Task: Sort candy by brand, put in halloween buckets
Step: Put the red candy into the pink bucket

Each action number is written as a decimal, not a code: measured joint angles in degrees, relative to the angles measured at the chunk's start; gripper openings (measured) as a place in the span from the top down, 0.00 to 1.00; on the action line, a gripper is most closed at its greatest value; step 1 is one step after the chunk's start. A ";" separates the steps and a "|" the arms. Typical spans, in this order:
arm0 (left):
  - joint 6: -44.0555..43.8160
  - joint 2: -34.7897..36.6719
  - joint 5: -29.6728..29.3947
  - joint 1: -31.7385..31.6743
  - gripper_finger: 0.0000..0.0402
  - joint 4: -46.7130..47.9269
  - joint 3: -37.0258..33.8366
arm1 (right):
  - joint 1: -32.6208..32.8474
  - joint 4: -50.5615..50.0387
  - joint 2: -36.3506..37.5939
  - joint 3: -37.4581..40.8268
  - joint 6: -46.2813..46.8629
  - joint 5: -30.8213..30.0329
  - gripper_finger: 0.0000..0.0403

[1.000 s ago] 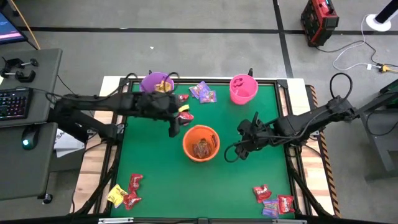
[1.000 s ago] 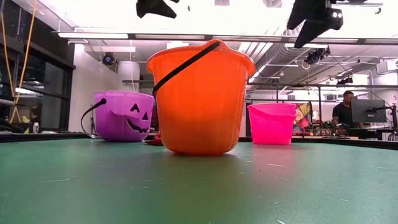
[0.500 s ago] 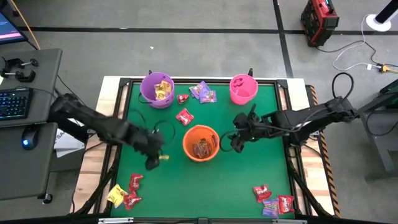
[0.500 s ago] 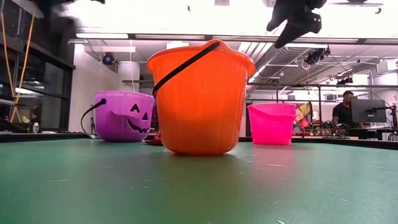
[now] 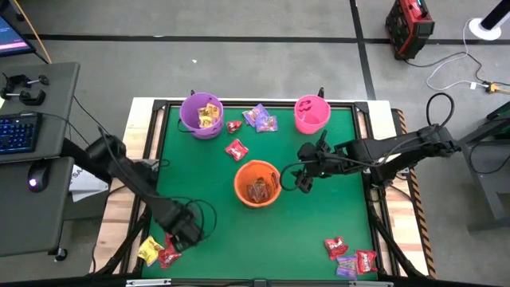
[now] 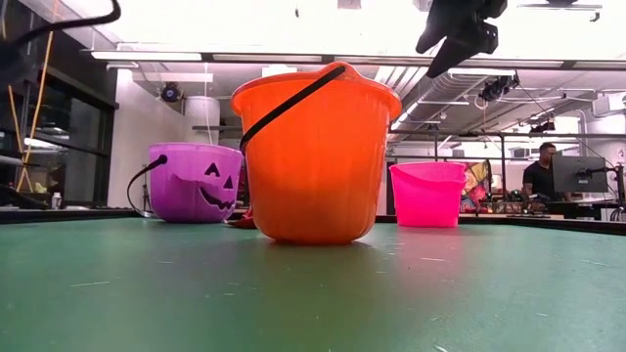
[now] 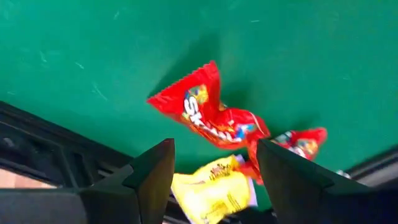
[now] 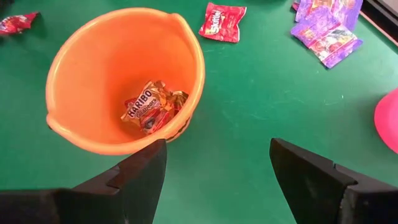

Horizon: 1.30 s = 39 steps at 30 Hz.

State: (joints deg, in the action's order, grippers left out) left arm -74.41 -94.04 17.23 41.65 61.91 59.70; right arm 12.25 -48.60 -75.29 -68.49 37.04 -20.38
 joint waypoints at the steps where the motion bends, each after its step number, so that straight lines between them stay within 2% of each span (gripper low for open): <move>1: -0.47 -0.33 0.05 0.33 0.46 -1.18 -0.76 | 0.00 0.00 0.00 0.00 -0.02 0.00 0.31; 7: -2.93 -1.03 0.04 0.91 0.46 -5.15 -6.95 | 0.00 0.00 0.00 0.00 -0.02 0.00 0.31; 10: -0.38 -0.83 -1.85 0.89 0.50 -5.49 -8.04 | 0.00 0.00 0.00 0.00 -0.02 0.00 0.31; 12: 1.76 -0.79 -2.71 0.69 0.60 -6.58 -8.00 | 0.00 -0.02 0.00 0.00 0.00 0.02 0.31; 16: 4.85 -0.78 -4.15 -0.04 0.92 -8.96 -7.99 | 0.00 -0.02 0.00 0.00 0.12 0.03 0.31; 20: 8.19 0.75 -7.16 -1.94 0.98 -9.03 -6.97 | 0.07 -0.02 0.00 0.00 0.18 0.04 0.31; 22: 10.71 3.61 -11.37 -4.00 0.99 -8.45 -5.15 | 0.07 0.00 0.00 0.00 0.25 0.04 0.31; 27: 21.00 13.33 -24.84 -12.95 1.00 -4.00 2.40 | 0.04 3.73 -0.02 0.00 1.94 1.87 0.31; 30: 31.88 18.77 -33.29 -20.45 1.00 -3.69 7.87 | 0.20 9.94 -0.02 0.00 2.02 3.70 0.31; 32: 40.75 20.98 -36.90 -26.20 1.00 -5.42 11.21 | 0.46 15.59 -0.01 0.00 2.47 4.30 0.31; 35: 54.49 21.56 -36.86 -35.93 1.00 -12.18 15.11 | 0.97 23.73 0.69 -0.02 1.83 4.47 0.31; 39: 66.62 18.37 -30.54 -46.46 1.00 -24.94 16.59 | 1.05 34.36 3.53 -0.02 -0.11 4.34 0.31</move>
State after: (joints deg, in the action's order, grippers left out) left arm -7.79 -75.67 -13.30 -4.81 36.98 76.29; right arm 13.30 -14.24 -71.76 -68.51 36.92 -16.04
